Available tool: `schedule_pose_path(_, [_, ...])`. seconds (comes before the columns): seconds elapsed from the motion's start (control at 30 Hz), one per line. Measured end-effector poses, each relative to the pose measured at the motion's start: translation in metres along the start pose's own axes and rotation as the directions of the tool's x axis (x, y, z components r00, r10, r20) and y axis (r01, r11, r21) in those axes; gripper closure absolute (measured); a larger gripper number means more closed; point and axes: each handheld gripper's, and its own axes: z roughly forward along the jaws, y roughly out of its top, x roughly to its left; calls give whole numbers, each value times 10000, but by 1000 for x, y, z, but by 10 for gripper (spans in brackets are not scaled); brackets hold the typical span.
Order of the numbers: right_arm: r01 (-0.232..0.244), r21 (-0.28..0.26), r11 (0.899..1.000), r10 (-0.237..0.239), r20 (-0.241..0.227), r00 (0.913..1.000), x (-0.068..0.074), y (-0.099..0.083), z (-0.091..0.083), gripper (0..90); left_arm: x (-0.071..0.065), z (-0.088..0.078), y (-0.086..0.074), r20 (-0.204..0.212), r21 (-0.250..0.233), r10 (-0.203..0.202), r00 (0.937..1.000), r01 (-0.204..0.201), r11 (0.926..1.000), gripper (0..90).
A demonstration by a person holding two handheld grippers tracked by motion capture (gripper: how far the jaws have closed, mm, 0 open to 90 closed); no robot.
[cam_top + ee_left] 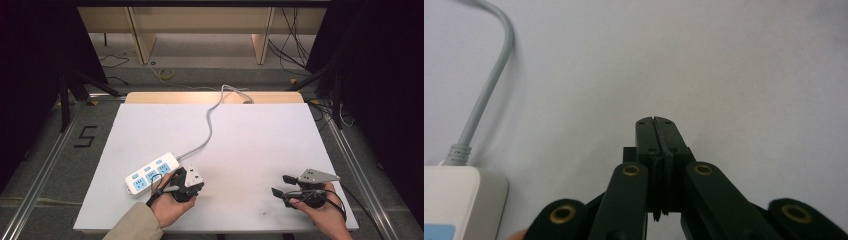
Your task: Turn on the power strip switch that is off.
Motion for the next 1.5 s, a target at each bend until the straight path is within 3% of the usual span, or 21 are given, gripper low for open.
schedule_pose_path(0.27, [1,3,10000,-1,3,10000,0,0,0,337,15,-12,-6,-382,171,-470,9982,477,9987,898])
schedule_pose_path(1.13, [1,7,10000,-1,-4,10000,1,0,0,337,42,-33,-22,-1145,630,-929,9891,1006,9929,899])
schedule_pose_path(1.5, [35,4,10000,-35,4,10000,1,0,0,337,58,-44,-32,-1582,774,-1336,9783,1472,9861,899])
